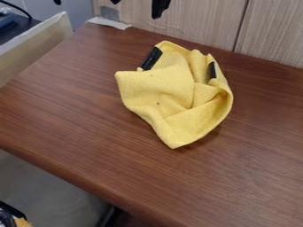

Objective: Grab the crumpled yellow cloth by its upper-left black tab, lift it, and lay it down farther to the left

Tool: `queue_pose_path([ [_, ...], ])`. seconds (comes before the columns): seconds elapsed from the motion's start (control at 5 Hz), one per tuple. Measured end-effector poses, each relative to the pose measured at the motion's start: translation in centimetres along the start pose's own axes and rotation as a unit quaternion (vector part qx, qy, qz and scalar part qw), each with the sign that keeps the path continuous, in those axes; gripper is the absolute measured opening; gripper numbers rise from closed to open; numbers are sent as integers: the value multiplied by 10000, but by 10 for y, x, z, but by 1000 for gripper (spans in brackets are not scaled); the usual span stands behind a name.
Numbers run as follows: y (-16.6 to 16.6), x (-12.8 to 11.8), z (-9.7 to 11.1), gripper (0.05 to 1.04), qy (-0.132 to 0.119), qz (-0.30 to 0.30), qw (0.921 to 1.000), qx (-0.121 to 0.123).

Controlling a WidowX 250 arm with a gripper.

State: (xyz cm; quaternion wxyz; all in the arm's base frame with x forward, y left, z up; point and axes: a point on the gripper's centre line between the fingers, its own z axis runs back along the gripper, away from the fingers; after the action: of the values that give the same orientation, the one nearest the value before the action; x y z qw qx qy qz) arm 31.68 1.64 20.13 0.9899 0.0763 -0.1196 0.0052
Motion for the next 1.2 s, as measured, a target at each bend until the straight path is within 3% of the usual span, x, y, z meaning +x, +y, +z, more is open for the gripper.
queue_pose_path([
  [0.2,-1,0,-9,1000,159,-30,9999,4],
  [0.4,5,18,-28,1000,471,-200,9986,158],
  [0.6,13,35,-44,1001,575,-320,9978,-56],
  [0.8,13,45,-76,1001,659,-537,9943,-638],
  [1.2,1,50,-120,1000,801,-820,9853,-1267],
])
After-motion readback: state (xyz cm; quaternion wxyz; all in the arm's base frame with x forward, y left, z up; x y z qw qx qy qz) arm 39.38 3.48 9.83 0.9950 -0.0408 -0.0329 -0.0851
